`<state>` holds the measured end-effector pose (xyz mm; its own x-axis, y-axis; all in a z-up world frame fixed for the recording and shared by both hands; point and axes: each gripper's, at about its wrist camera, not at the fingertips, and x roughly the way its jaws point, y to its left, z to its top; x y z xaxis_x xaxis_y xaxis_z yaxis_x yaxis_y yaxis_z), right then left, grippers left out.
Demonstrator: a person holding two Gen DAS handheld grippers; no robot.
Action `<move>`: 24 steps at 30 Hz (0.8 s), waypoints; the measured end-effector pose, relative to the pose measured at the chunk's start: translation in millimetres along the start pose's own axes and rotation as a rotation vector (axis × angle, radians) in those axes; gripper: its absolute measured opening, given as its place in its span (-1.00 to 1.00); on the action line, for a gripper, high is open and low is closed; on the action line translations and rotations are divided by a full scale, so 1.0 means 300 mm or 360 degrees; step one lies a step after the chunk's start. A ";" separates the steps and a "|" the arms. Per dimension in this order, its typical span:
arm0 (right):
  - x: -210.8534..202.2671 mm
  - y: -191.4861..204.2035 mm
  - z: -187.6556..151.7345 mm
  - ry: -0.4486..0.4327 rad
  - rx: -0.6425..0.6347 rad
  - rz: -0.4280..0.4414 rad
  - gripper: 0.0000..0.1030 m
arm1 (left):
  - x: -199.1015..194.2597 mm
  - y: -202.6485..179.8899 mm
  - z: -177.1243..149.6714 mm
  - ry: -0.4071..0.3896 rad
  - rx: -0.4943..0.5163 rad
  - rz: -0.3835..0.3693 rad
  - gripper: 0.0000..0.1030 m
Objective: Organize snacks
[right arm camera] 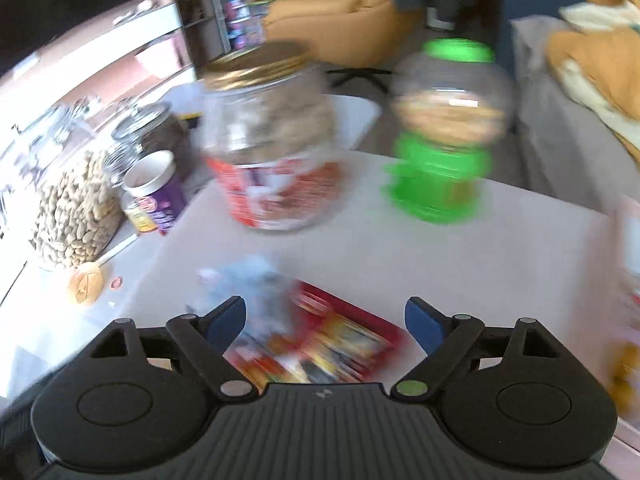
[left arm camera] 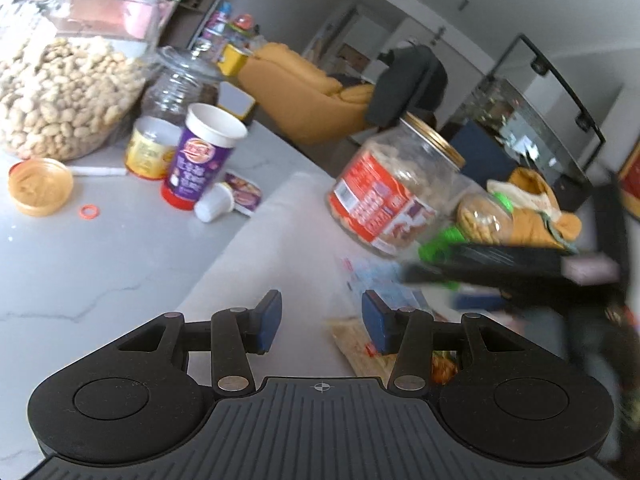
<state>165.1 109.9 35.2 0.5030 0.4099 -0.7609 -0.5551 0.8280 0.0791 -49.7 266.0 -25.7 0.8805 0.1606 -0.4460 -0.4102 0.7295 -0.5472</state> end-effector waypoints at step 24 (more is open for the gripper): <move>-0.310 -0.218 -0.420 0.0034 -0.0423 -0.0136 0.76 | 0.017 -0.187 -0.111 0.0230 0.0360 -0.0069 -0.03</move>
<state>71.1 -30.6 19.6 0.5431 0.3322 -0.7712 -0.6669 0.7287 -0.1558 -30.0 203.8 -20.8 0.8464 0.0414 -0.5310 -0.2951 0.8664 -0.4029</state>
